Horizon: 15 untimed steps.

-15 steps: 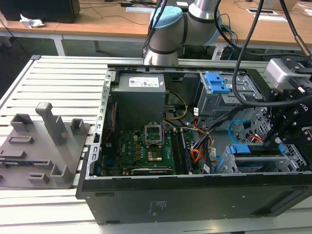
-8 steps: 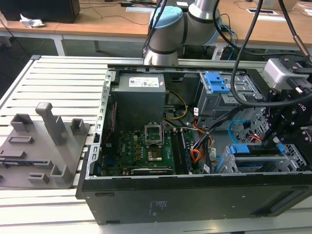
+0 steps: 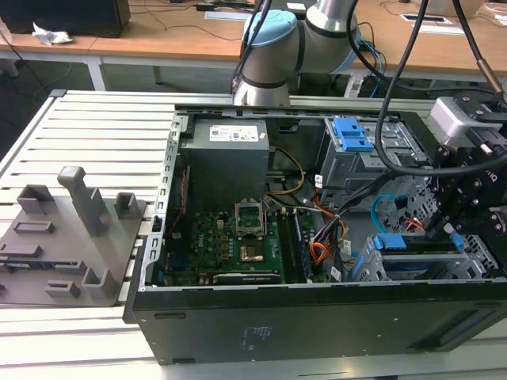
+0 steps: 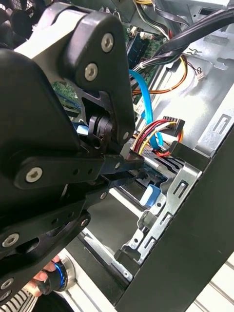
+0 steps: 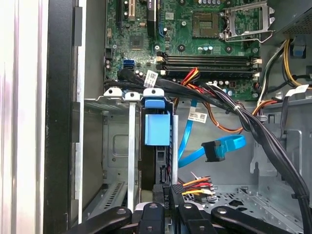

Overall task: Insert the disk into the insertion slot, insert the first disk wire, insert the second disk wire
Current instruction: 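Insert the first disk wire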

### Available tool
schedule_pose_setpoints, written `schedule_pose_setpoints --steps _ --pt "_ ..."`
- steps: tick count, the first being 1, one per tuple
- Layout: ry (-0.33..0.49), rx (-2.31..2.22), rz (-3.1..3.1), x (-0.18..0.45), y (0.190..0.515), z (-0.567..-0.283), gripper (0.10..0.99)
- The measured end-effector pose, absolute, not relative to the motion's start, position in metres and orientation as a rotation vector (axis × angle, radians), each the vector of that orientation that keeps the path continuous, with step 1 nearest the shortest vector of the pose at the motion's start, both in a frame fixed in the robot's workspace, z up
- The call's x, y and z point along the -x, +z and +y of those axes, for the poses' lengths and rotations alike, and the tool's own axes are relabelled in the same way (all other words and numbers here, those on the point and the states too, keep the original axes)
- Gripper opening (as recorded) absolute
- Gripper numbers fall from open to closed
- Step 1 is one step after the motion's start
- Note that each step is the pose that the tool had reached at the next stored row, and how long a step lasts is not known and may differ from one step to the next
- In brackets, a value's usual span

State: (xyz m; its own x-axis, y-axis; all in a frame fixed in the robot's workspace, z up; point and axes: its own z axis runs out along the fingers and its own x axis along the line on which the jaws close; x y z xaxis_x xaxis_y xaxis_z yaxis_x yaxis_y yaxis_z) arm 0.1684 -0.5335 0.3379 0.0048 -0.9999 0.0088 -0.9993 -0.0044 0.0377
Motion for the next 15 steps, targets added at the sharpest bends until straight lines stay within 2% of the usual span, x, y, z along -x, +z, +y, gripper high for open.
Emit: schedule_pose_setpoints --steps 7,9,10,15 --pt "-0.032 -2.203 -2.193 -0.169 0.336 -0.534 0.176" --pt "-0.033 -2.204 -2.193 -0.169 0.335 -0.534 0.188" --pt "-0.032 -2.203 -2.193 -0.169 0.336 -0.534 0.255" --pt "-0.032 -2.203 -2.193 -0.169 0.354 -0.534 0.255"
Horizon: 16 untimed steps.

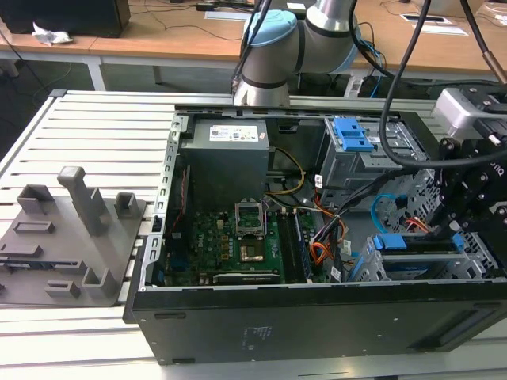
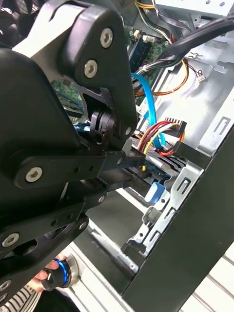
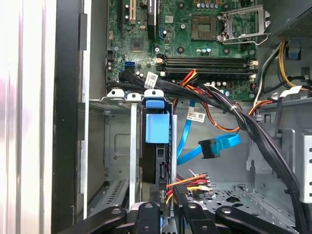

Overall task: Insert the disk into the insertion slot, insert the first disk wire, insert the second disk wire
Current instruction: 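Insert the first disk wire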

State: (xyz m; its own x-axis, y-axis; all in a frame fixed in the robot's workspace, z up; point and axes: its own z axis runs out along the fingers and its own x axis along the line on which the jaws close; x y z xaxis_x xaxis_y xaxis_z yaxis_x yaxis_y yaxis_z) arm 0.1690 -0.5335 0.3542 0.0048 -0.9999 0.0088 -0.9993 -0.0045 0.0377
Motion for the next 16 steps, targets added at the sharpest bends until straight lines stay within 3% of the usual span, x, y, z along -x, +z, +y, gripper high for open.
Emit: schedule_pose_setpoints --steps 4,13,14,16 --pt "-0.032 -2.203 -2.193 -0.169 0.37 -0.534 0.255" --pt "-0.032 -2.203 -2.193 -0.169 0.37 -0.534 0.255" --pt "-0.032 -2.203 -2.193 -0.169 0.37 -0.534 0.243" --pt "-0.032 -2.203 -2.193 -0.169 0.37 -0.534 0.11"
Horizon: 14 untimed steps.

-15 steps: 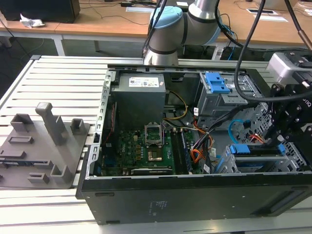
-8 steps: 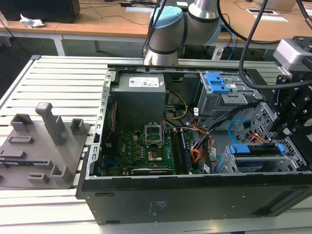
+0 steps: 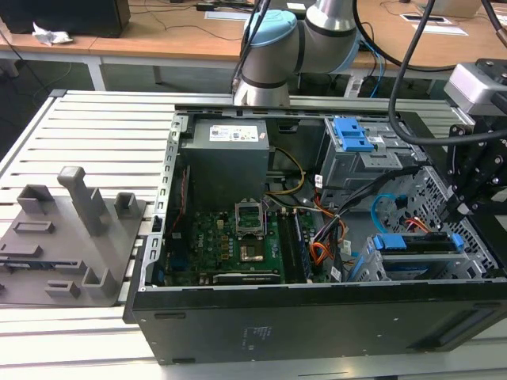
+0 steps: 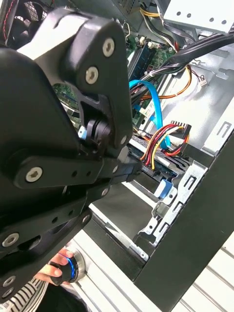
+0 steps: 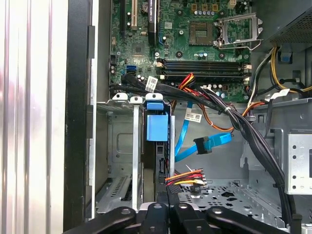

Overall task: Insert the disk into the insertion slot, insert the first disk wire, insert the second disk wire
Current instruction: 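Insert the first disk wire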

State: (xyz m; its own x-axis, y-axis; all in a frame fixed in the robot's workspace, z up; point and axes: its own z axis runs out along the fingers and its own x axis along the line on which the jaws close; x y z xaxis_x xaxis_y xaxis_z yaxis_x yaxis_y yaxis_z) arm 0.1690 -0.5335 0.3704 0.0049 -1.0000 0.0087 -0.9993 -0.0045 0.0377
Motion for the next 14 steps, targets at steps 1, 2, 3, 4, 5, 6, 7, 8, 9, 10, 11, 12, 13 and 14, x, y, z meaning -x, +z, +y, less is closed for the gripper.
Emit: schedule_pose_setpoints --steps 1,2,3,4,5,6,7,8,9,10,11,12,13,14 --pt "-0.032 -2.203 -2.193 -0.169 0.37 -0.534 0.11" --pt "-0.032 -2.203 -2.193 -0.169 0.37 -0.534 0.106" --pt "-0.032 -2.203 -2.193 -0.169 0.37 -0.534 0.106" --pt "-0.032 -2.203 -2.193 -0.169 0.37 -0.534 0.106" --pt "-0.032 -2.203 -2.193 -0.169 0.371 -0.534 0.106" --pt "-0.032 -2.203 -2.193 -0.169 0.37 -0.534 0.106" --pt "-0.032 -2.203 -2.193 -0.169 0.371 -0.534 0.106" --pt "-0.031 -2.203 -2.193 -0.167 0.371 -0.534 0.106" --pt "-0.032 -2.203 -2.193 -0.164 0.371 -0.534 0.106" --pt "-0.032 -2.203 -2.193 -0.16 0.371 -0.534 0.106" --pt "-0.032 -2.203 -2.193 -0.157 0.371 -0.534 0.106" --pt "-0.032 -2.203 -2.193 -0.155 0.37 -0.534 0.106" --pt "-0.032 -2.203 -2.193 -0.153 0.37 -0.534 0.106" --pt "-0.032 -2.203 -2.193 -0.151 0.37 -0.534 0.106"
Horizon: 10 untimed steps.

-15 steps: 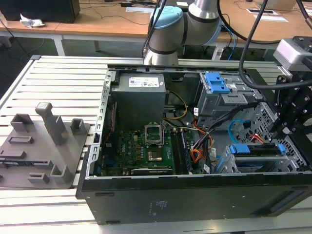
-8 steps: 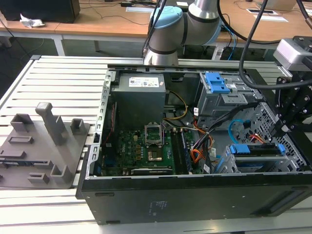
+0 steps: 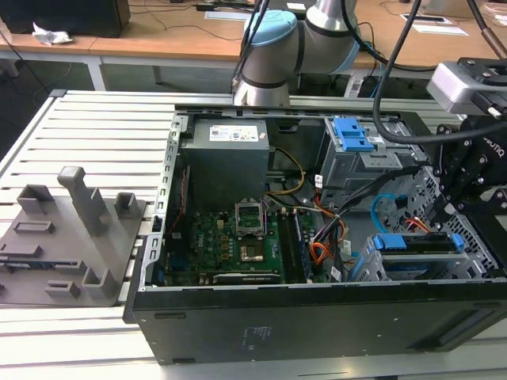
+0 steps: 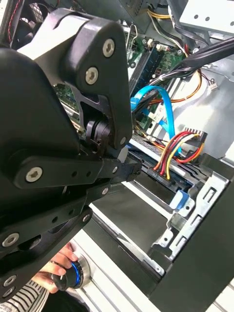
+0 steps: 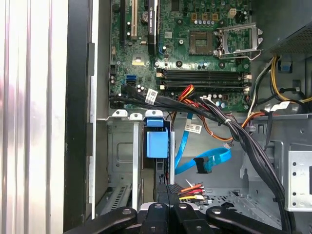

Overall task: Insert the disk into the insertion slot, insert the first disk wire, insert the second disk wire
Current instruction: 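Insert the first disk wire, then insert the second disk wire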

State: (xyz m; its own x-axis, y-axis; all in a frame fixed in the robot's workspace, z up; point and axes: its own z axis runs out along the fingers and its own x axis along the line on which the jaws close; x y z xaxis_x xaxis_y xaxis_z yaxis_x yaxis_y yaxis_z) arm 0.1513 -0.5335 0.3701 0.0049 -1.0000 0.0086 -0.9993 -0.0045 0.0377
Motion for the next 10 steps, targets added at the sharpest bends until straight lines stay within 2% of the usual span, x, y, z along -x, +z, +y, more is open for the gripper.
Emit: schedule_pose_setpoints --steps 10 --pt "-0.032 -2.203 -2.193 -0.1503 0.3686 -0.5335 0.106"
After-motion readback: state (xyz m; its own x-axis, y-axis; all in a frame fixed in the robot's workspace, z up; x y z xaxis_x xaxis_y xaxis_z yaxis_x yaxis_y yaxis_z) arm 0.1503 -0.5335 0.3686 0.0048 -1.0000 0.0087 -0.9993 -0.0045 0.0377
